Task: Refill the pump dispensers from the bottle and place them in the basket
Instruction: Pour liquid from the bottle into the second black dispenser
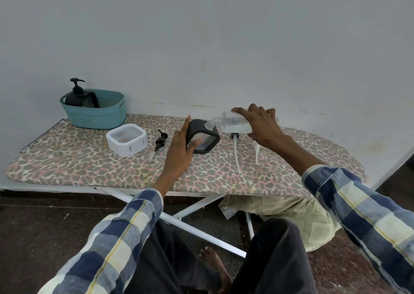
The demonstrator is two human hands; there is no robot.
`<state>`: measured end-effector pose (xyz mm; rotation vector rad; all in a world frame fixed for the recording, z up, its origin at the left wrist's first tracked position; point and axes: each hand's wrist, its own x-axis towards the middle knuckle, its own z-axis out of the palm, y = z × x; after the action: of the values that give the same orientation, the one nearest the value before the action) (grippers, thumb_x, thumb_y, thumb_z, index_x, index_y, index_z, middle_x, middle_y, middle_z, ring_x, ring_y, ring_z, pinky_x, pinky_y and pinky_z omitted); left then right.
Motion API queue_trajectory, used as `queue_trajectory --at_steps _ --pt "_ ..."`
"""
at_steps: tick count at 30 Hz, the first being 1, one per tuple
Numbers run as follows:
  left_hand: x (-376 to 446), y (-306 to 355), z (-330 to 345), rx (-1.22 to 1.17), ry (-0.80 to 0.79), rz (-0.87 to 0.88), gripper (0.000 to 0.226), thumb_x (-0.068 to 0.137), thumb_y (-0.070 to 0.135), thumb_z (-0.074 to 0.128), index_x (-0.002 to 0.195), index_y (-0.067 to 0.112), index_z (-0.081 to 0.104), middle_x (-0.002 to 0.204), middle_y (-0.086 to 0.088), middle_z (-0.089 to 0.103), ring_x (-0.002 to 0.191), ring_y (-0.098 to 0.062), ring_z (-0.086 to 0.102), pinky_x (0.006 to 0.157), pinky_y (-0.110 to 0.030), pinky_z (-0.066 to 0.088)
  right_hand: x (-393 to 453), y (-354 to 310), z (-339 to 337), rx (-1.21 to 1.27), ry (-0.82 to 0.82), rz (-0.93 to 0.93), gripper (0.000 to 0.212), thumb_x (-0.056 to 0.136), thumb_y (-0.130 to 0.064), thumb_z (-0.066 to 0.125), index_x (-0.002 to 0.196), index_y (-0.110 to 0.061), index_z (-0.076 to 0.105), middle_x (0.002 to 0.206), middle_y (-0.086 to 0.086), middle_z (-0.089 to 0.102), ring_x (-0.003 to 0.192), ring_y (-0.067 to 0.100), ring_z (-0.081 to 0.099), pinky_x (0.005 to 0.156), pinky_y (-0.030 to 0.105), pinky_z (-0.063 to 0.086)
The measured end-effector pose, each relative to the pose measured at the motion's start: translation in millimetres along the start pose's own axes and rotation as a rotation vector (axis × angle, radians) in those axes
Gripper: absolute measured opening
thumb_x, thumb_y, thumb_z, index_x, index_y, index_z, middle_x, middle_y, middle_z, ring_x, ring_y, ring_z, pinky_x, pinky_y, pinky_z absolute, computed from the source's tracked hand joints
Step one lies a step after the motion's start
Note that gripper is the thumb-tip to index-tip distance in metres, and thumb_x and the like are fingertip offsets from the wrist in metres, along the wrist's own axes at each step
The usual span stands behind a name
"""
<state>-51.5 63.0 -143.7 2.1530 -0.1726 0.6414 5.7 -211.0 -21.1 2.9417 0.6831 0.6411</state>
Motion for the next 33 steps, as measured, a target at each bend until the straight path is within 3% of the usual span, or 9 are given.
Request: queue_trajectory --at_steps 15,33 --pt "0.3 -1.1 -0.9 -0.006 0.0 -0.005 0.072 0.11 0.053 0.049 0.168 0.053 0.006 0.14 -0.008 0.052 0.119 -0.027 0.061 0.098 -0.05 0.057 2.0 0.0 0.3 -0.008 0.021 -0.013 0.09 0.083 -0.006 0.08 0.154 -0.042 0.038 0.121 0.008 0.054 0.104 0.03 0.058 0.094 0.05 0.035" --pt "1.1 -2.8 0.1 0.002 -0.004 0.004 0.072 0.111 0.05 0.05 0.169 0.05 0.007 0.146 -0.009 0.051 0.122 -0.026 0.06 0.097 -0.046 0.057 3.4 -0.4 -1.6 -0.032 0.027 -0.015 0.088 0.084 -0.006 0.079 0.154 -0.041 0.039 0.123 0.009 0.055 0.105 0.031 0.059 0.097 0.052 0.036"
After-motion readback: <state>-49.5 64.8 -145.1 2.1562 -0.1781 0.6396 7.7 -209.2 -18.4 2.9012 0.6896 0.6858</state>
